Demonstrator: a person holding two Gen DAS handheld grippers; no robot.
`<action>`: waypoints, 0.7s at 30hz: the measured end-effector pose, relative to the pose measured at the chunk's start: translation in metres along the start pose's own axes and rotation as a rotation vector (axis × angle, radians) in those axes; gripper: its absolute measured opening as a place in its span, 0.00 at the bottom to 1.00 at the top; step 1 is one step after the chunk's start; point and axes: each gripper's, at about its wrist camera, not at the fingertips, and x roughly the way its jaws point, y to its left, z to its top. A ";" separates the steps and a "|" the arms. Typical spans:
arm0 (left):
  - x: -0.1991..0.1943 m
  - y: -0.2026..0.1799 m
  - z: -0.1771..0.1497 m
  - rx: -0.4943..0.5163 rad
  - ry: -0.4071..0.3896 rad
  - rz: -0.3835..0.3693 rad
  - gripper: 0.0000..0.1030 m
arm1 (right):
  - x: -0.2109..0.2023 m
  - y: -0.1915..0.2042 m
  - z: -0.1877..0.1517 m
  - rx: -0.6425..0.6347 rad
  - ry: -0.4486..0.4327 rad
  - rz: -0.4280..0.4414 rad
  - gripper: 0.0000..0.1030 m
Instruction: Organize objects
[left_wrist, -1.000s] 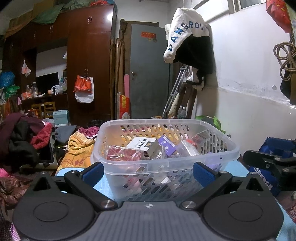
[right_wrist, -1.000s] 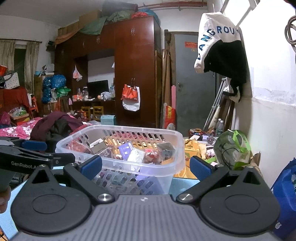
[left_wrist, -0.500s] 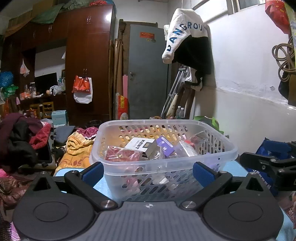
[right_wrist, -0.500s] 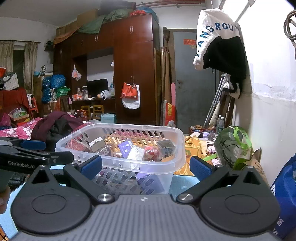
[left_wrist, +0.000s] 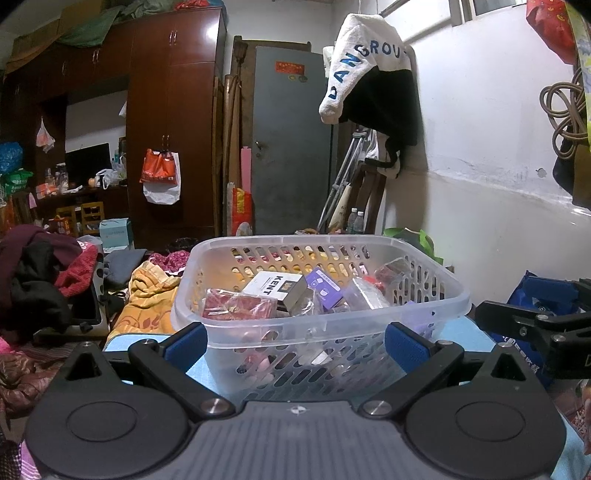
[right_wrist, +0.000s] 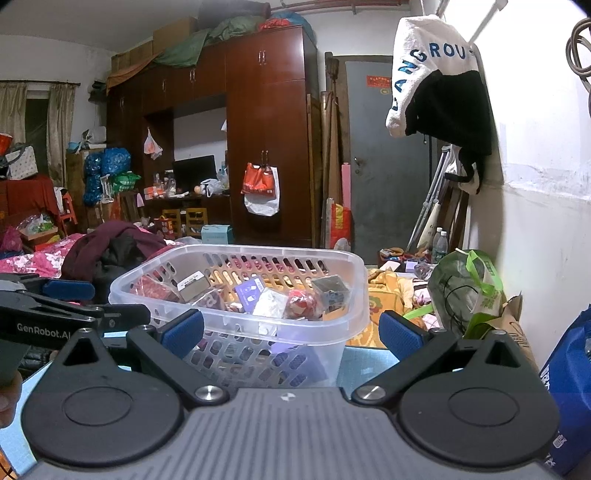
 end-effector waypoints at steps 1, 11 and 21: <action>0.000 -0.001 0.000 0.003 -0.001 0.002 1.00 | 0.000 0.000 0.000 0.001 0.001 0.001 1.00; 0.000 -0.001 0.000 0.001 0.002 0.005 1.00 | 0.000 0.000 0.001 0.003 0.001 0.001 1.00; 0.001 -0.003 0.002 0.005 0.004 0.003 1.00 | 0.001 -0.001 -0.002 0.008 0.004 0.000 1.00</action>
